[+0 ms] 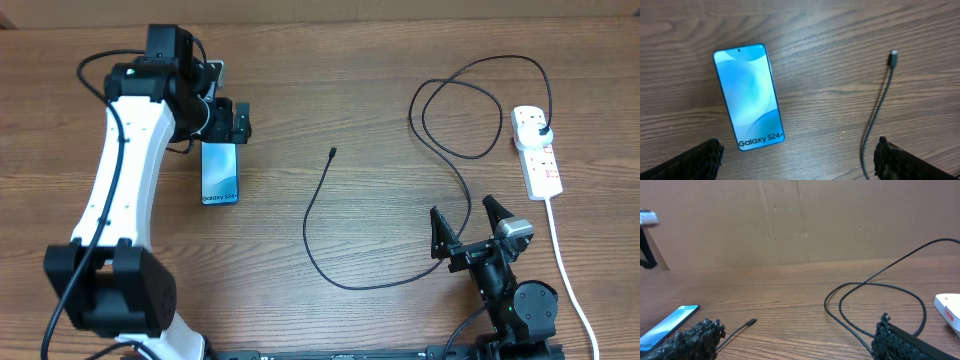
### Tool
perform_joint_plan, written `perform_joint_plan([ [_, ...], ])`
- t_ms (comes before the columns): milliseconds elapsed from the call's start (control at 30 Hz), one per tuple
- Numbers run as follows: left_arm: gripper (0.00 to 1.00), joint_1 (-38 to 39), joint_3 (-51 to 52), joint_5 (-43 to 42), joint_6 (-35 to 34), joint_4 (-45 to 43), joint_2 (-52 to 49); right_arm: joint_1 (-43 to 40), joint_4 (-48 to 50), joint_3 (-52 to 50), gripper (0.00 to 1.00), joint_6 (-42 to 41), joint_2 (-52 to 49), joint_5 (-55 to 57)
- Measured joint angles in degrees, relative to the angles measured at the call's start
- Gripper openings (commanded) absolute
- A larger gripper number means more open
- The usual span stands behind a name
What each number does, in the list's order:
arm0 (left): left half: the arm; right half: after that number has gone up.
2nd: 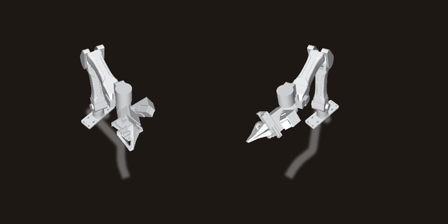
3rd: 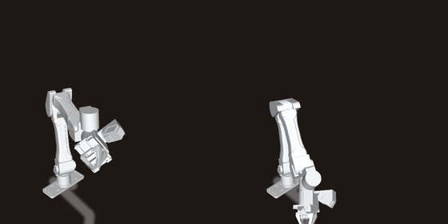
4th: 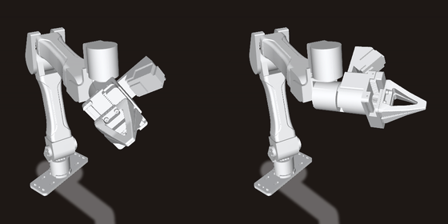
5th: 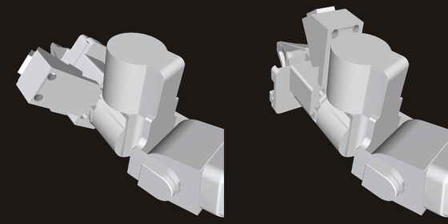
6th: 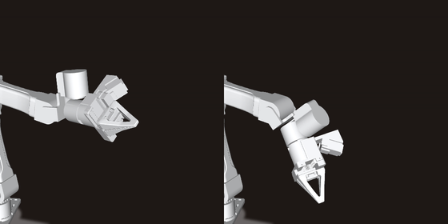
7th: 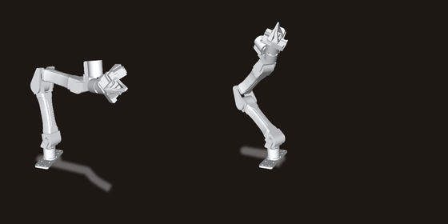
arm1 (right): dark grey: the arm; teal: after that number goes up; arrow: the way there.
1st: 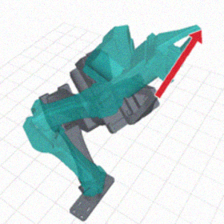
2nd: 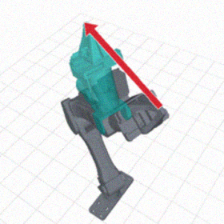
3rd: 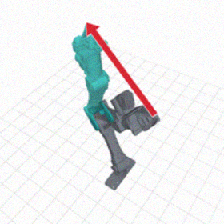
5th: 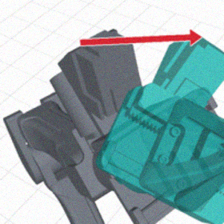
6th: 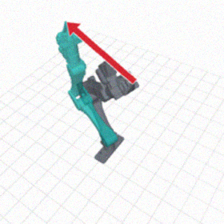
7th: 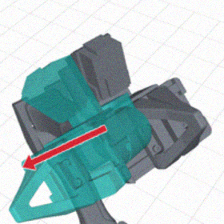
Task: Plug charger to phone and switch on socket
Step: 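Move the left gripper over the blue phone and lower onto it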
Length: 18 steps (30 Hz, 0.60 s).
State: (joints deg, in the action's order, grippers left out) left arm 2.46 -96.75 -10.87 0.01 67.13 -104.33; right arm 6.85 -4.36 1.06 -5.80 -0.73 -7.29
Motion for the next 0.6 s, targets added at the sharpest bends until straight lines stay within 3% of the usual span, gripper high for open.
perform_joint_plan([
  [600, 1.0, 0.0, -0.07, 7.56, -0.04, -0.02, -16.52, 0.0, -0.02, 0.0, 1.0, 0.0, 0.0, 0.0],
])
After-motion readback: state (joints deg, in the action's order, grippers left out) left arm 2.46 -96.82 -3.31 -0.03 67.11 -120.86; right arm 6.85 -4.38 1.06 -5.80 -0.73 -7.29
